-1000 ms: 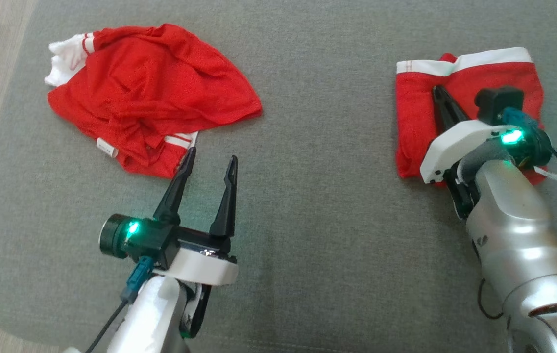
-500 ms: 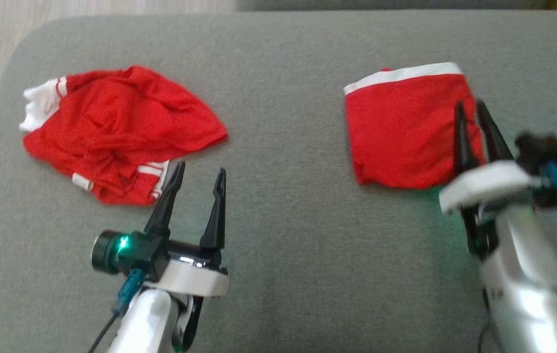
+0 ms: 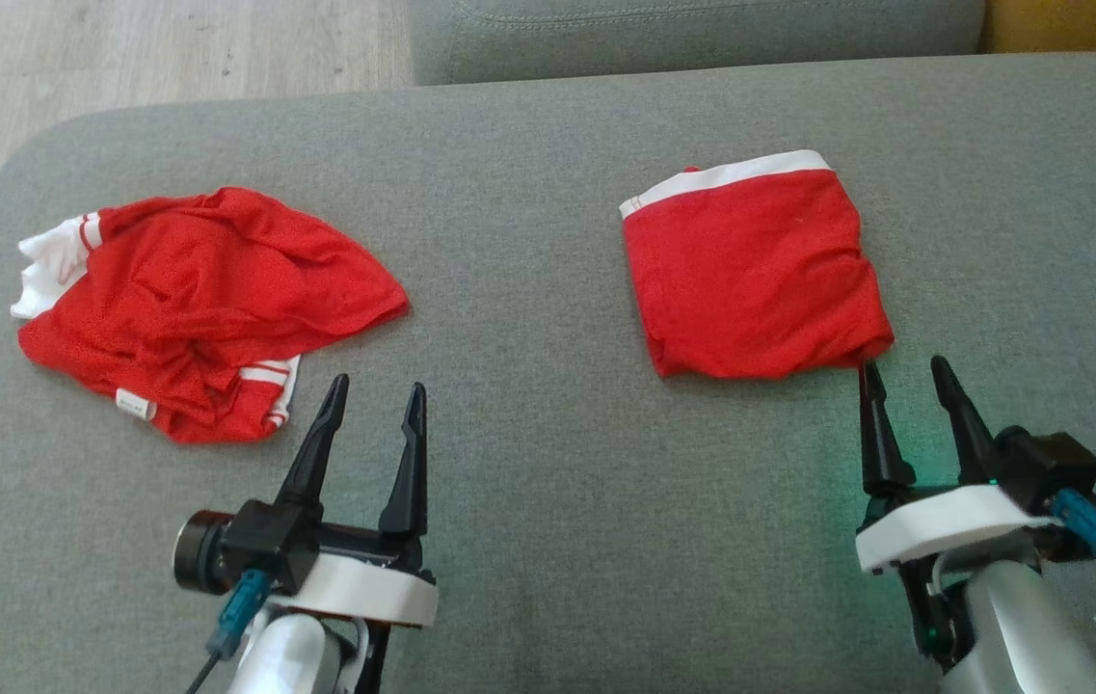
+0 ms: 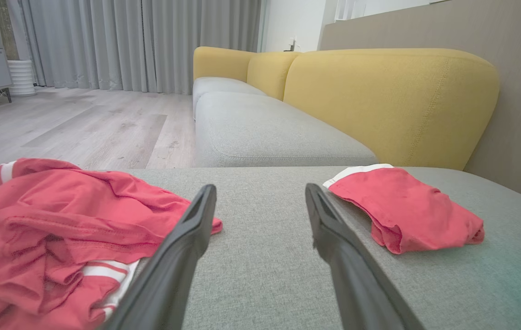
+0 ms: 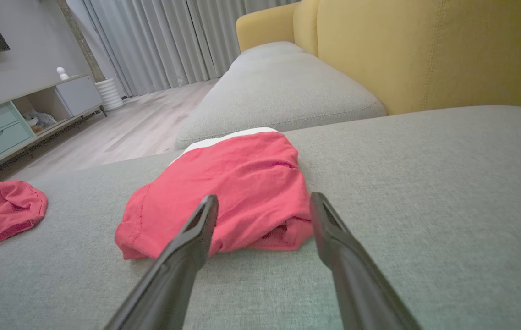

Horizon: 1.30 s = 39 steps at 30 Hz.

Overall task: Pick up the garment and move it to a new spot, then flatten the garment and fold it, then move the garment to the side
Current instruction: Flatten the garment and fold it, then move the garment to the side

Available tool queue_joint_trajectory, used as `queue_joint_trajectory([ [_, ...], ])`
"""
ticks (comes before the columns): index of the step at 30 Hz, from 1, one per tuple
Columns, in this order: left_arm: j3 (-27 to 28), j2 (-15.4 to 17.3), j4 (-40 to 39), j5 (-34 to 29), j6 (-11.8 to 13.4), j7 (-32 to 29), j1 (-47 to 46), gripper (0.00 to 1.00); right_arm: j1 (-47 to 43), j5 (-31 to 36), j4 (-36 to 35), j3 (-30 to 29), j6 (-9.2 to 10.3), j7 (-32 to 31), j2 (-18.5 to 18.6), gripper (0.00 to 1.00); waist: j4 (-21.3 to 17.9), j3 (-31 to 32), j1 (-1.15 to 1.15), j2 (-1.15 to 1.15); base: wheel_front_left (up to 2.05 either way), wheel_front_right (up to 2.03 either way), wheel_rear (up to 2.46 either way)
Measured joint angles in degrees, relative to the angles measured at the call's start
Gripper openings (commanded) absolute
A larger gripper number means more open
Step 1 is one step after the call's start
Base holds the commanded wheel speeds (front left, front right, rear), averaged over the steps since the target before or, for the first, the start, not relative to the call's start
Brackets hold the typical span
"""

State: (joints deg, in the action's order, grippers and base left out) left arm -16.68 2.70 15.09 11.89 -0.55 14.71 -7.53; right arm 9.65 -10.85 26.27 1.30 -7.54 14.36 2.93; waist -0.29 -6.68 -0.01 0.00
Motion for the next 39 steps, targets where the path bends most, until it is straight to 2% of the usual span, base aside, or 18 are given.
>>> queue_joint_trajectory([
  [7, -0.12, 0.0, -0.13, -0.07, -0.02, 0.0, -0.43, 1.0, 1.36, 1.0, -1.21, -0.69, 0.0, -0.01, -0.12, 1.0, 0.64, -1.44, 0.0, 0.0, 0.0, 0.0, 0.0],
  [10, -0.4, 0.0, -0.12, -0.46, -0.04, 0.0, -0.97, 1.0, 5.05, 3.28, -0.66, -3.16, 0.0, -1.15, -0.16, 1.0, 1.33, -2.85, 0.01, 0.0, 0.0, 0.0, 0.0],
  [19, -1.64, -0.01, -0.04, -0.83, -0.46, 0.0, -4.02, 1.0, 18.43, 6.79, 9.45, -11.83, 0.0, -11.7, -0.09, 1.0, 4.67, -7.4, 0.02, 0.0, 0.0, 0.0, 0.0],
  [22, -2.03, -0.02, -0.04, -0.75, -0.44, 0.0, -4.7, 1.0, 22.47, 8.54, 14.83, -15.6, 0.0, -14.7, 1.37, 1.0, 6.48, -9.31, 0.02, 0.0, 0.0, 0.0, 0.0],
  [27, -2.37, -0.02, -0.13, -0.32, 0.05, 0.0, -5.54, 1.0, 26.83, 9.35, 21.64, -16.05, 0.0, -18.08, 1.99, 1.0, 7.85, -10.96, 0.02, 0.0, 0.0, 0.0, 0.0],
  [28, -2.44, -0.02, -0.13, -0.25, 0.05, 0.0, -5.55, 1.0, 27.81, 9.01, 22.69, -15.56, 0.0, -18.81, 2.49, 0.85, 7.95, -11.15, 0.0, 0.0, 0.0, 0.0, 0.0],
  [29, -2.52, -0.02, -0.11, -0.25, 0.07, 0.0, -5.55, 1.0, 28.87, 8.94, 23.57, -14.33, 0.0, -19.3, 3.35, 0.2, 7.98, -11.3, 0.0, 0.0, 0.0, 0.0, 0.0],
  [30, -2.55, -0.02, -0.02, -0.25, 0.09, 0.0, -5.56, 1.0, 29.69, 9.14, 24.36, -12.99, 0.0, -19.45, 4.08, 0.0, 7.95, -11.33, 0.01, 0.0, 0.0, 0.0, 0.0],
  [35, -2.11, -0.02, 0.33, -0.26, 0.41, 0.0, -6.25, 1.0, 30.59, 10.21, 26.97, -5.63, 0.0, -17.52, 6.09, 0.0, 7.13, -10.27, 0.01, 0.0, 0.0, 0.0, 0.0],
  [39, -1.52, -0.02, 0.42, -0.42, 0.37, 0.0, -6.17, 1.0, 30.58, 8.88, 28.02, 1.35, 0.0, -16.86, 9.27, 0.0, 5.66, -9.03, 0.0, 0.0, 0.0, 0.0, 0.0],
])
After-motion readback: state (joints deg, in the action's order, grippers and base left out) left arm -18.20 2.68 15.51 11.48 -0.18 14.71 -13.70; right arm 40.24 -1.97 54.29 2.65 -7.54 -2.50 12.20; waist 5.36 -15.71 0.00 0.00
